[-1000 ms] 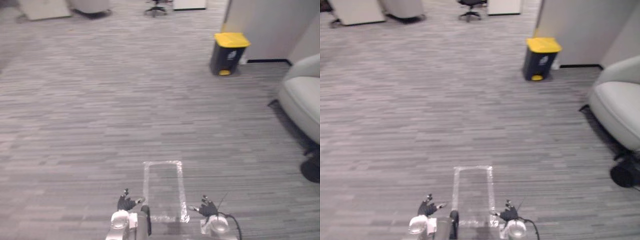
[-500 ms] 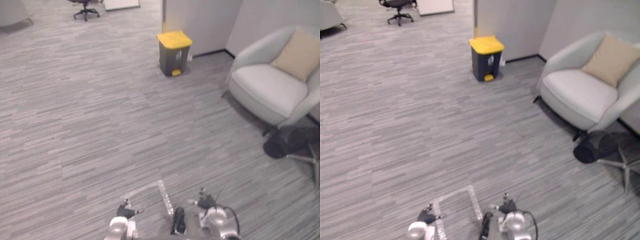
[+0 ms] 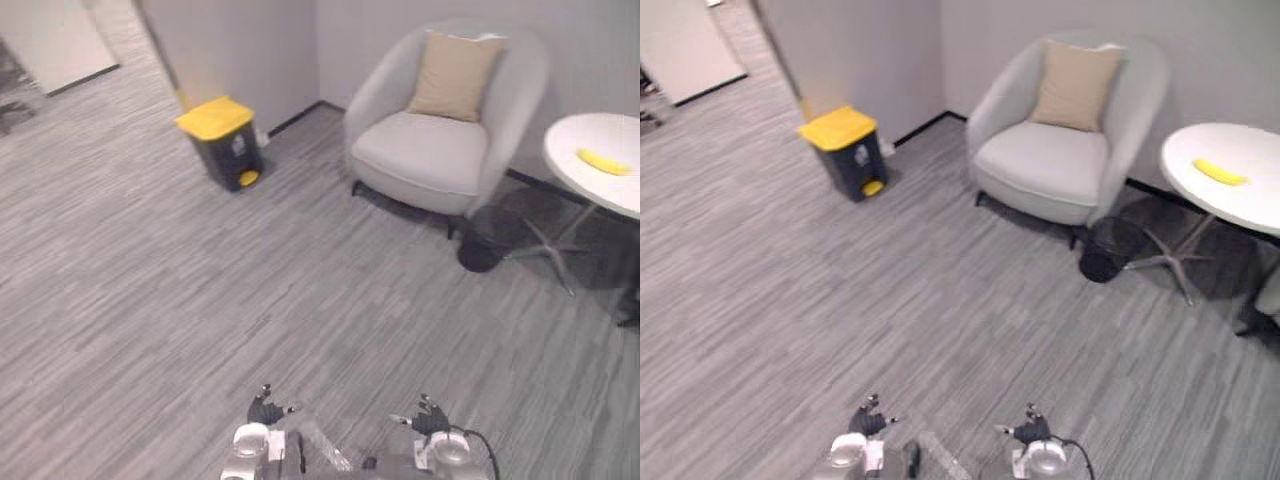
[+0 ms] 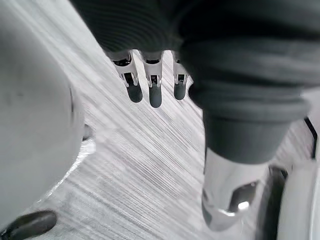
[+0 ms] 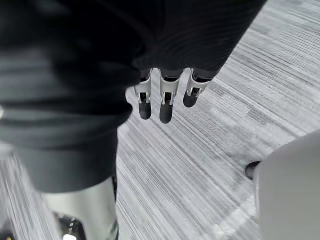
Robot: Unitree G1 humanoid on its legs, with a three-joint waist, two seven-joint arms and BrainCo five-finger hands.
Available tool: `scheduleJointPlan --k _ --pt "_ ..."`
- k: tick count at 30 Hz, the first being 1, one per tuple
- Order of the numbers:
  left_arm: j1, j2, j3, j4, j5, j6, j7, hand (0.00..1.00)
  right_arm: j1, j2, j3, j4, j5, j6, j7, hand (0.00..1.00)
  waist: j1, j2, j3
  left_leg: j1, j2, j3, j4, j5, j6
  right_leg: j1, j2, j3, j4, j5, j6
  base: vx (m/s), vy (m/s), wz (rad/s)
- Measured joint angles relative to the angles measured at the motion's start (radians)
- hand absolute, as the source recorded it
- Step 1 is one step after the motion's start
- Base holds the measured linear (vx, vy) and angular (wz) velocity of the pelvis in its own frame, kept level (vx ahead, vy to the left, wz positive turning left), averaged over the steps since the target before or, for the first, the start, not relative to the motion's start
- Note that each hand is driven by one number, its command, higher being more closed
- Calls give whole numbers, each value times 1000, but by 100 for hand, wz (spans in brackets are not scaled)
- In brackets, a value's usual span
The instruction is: Organize the slippers on the shoe rack
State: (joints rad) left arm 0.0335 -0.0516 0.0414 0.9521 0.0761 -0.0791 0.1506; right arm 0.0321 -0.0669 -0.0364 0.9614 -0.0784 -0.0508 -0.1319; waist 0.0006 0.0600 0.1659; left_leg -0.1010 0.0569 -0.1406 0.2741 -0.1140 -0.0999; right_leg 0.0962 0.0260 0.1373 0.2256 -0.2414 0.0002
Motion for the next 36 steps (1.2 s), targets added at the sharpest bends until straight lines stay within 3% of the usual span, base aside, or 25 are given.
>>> scheduleJointPlan --k 3,4,7,9,12,14,16,19,22,23,25,27,28,31,34,36 --pt "12 50 7 3 1 3 2 0 34 47 2 -5 -1 1 5 0 2 -96 -48 61 -48 124 -71 -22 34 -33 -81 65 34 -34 44 168 244 -89" --pt "12 56 3 9 1 4 2 0 36 56 2 -4 -1 0 6 0 0 -107 -53 78 -51 158 -94 -21 39 -41 -95 63 36 -30 52 194 229 -122" --pt "11 61 -25 26 1 5 1 0 19 56 10 10 -1 0 6 0 4 -105 -54 151 -50 275 -167 -6 67 -63 -149 -113 29 5 75 147 152 -110" --pt "6 62 -57 45 1 7 0 0 4 49 10 26 -2 0 6 0 -10 -93 -51 172 -45 313 -170 -6 68 -58 -182 -317 17 28 77 131 64 -59" --pt "-3 69 -81 61 0 8 -1 0 -9 46 5 51 -3 -3 6 0 -11 -79 -48 197 -28 326 -170 -6 68 -32 -175 -447 -14 55 55 98 -19 -25" --pt "-3 67 -88 60 0 7 -1 0 -13 36 0 67 -4 -8 5 0 -9 -70 -48 218 -21 341 -171 -6 68 1 -160 -428 -62 69 55 89 -57 -22" --pt "-1 61 -99 62 2 8 -3 0 -12 19 -3 80 -1 -11 5 0 -10 -42 -55 224 -9 354 -172 -5 66 32 -135 -411 -138 109 48 79 -47 -32" --pt "-7 58 -99 62 1 9 -4 0 -13 17 -39 83 3 -11 5 0 -9 -37 -44 220 4 391 -126 -11 57 51 -125 -377 -184 129 43 59 -56 -44" --pt "-23 55 -43 57 1 7 -19 0 -11 19 -71 81 40 -11 4 0 6 -50 -10 183 52 433 110 -32 40 78 -108 -267 -185 138 36 61 -68 -100" --pt "-21 55 -19 55 0 5 -19 0 -10 21 -74 80 47 -10 2 0 10 -56 -6 134 57 404 195 -69 48 77 -113 -222 -179 138 34 95 15 -116" --pt "-21 41 -19 48 0 3 -20 0 -8 3 -83 77 73 -9 -4 0 8 -36 6 127 27 272 143 -127 52 72 -104 -155 -177 138 34 66 82 -101" --pt "-17 27 -20 49 -4 4 -20 0 -7 -7 -88 75 81 -10 -5 0 8 -8 -2 125 20 171 -3 -91 62 42 -81 -107 -156 135 39 9 135 -94" --pt "-19 20 -21 53 -17 4 -19 0 0 -16 -90 80 84 -7 -6 0 8 15 -8 126 29 125 -41 -59 11 33 -59 -85 -158 125 50 -9 152 -74" --pt "-12 40 -30 49 -32 5 -19 0 12 7 -119 76 88 -9 -6 0 7 -21 -16 163 16 178 -89 -47 25 43 -85 -63 -160 127 59 -8 120 -38" --pt "4 60 -45 49 -30 5 -19 0 29 19 -119 77 88 -9 -7 0 5 -40 -49 246 -1 214 -224 6 29 41 -97 -35 -162 124 65 16 46 -31" --pt "5 68 -71 52 -30 6 -19 0 30 18 -119 78 88 -9 -7 0 2 -39 -52 260 -2 214 -245 15 27 41 -96 -34 -167 124 65 6 1 -6"
